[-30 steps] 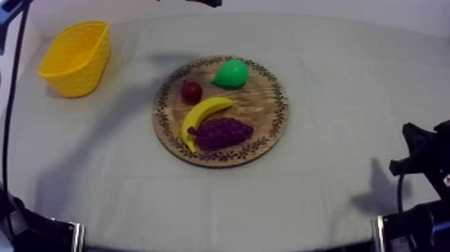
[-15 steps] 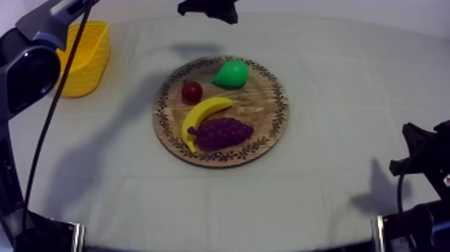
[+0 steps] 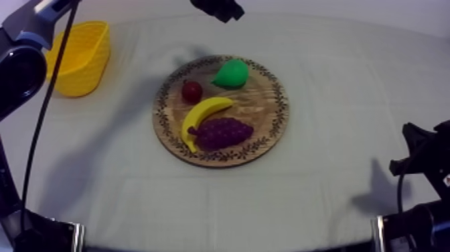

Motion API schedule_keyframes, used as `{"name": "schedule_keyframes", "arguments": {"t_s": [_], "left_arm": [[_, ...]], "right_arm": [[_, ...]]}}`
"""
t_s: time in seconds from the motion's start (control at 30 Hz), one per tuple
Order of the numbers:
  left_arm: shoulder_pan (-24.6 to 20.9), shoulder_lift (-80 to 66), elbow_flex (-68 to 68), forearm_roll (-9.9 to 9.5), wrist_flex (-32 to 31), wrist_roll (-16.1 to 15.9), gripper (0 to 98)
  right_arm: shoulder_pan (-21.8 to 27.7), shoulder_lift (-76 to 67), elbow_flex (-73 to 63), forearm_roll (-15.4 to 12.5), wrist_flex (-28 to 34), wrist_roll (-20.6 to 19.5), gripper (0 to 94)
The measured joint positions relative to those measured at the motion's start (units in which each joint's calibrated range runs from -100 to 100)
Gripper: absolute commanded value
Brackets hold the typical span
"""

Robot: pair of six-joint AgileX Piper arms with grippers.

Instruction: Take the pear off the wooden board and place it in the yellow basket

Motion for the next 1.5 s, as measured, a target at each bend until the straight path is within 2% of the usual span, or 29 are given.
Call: {"name": "schedule_keyframes", "arguments": {"t_s": [0.17, 0.27, 0.37, 0.47, 0.6, 0.77, 1.03, 1.2, 1.5], "left_arm": [[-0.10, -1.51, 1.86, -1.05, 1.69, -10.19, 3.1], [-0.17, -2.42, 1.86, -1.32, 1.78, -14.75, 5.2], [-0.24, -2.97, 2.10, -1.58, 1.87, -17.99, 11.5], [-0.43, -3.56, 2.56, -1.53, 1.92, -19.83, 21.5], [-0.77, -3.95, 3.27, -1.18, 2.45, -19.68, 37.1], [-1.13, -4.18, 3.66, -1.01, 4.48, -16.71, 56.0], [-0.92, -4.21, 4.30, -1.00, 7.48, -13.12, 76.4], [-0.31, -3.51, 4.32, -1.11, 8.53, -11.68, 82.4], [0.37, 1.17, 1.83, -0.99, 8.92, -10.77, 85.4]], "right_arm": [[0.00, 0.00, 0.00, 0.00, 0.00, 0.04, 0.4], [0.00, 0.00, 0.00, 0.00, 0.00, 0.04, 0.4], [0.00, 0.00, 0.00, 0.00, 0.00, 0.01, 0.4], [0.00, 0.00, 0.00, 0.00, 0.00, 0.01, 0.4], [0.00, 0.00, 0.00, 0.00, 0.00, 0.01, 0.4], [0.00, 0.00, 0.00, 0.00, 0.00, -0.02, 0.4], [0.00, 0.00, 0.00, 0.00, 0.00, 0.00, 0.4], [0.00, 0.00, 0.00, 0.00, 0.00, 0.03, 0.4], [0.00, 0.00, 0.00, 0.00, 0.00, 0.01, 0.4]]}}
